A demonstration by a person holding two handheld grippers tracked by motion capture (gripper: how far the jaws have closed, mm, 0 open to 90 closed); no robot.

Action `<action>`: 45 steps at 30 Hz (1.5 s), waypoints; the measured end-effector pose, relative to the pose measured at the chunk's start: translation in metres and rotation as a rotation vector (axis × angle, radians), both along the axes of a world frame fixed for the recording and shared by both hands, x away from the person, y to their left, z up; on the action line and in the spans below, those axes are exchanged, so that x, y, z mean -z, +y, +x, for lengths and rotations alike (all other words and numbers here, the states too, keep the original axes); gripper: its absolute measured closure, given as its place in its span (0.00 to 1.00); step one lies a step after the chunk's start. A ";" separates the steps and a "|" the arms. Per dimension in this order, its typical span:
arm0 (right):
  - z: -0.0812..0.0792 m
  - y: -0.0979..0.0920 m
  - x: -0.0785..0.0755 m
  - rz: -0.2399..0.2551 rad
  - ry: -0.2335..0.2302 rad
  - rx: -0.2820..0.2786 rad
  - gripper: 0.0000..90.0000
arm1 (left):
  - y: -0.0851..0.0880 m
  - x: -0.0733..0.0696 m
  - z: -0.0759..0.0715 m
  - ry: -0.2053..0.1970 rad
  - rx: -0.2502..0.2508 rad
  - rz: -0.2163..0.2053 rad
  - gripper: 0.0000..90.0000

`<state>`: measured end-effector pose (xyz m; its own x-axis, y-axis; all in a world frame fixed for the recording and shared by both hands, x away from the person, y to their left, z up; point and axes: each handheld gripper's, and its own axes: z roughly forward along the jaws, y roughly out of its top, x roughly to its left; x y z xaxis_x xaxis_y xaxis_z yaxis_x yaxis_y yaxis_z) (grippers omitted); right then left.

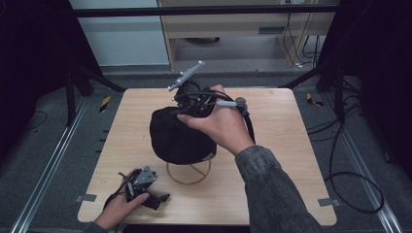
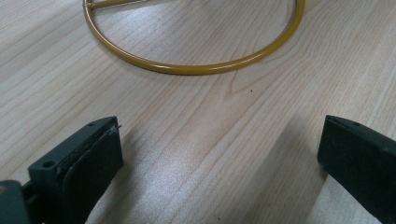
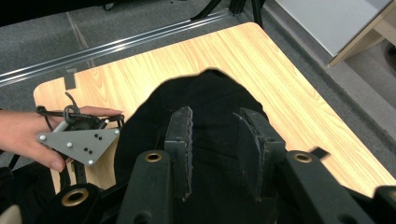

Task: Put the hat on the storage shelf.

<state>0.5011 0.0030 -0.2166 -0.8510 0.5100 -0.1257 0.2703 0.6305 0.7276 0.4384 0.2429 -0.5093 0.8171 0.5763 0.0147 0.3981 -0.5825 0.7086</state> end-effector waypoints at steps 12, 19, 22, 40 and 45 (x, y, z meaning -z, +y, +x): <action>-0.004 -0.017 -0.003 0.036 -0.016 0.022 0.72 | 0.000 0.000 0.000 0.000 0.000 0.000 0.00; -0.007 -0.030 -0.001 0.052 -0.026 0.043 0.71 | 0.000 0.000 0.000 0.000 0.000 0.000 0.00; -0.008 -0.037 0.000 0.064 -0.027 0.056 0.70 | 0.000 0.000 0.000 0.000 0.000 0.000 0.00; -0.007 -0.069 0.016 0.071 -0.024 0.150 0.54 | 0.000 0.000 0.000 0.000 0.001 0.001 0.00; -0.006 -0.077 0.021 0.066 -0.020 0.200 0.32 | 0.000 0.000 0.000 0.000 0.001 0.001 0.00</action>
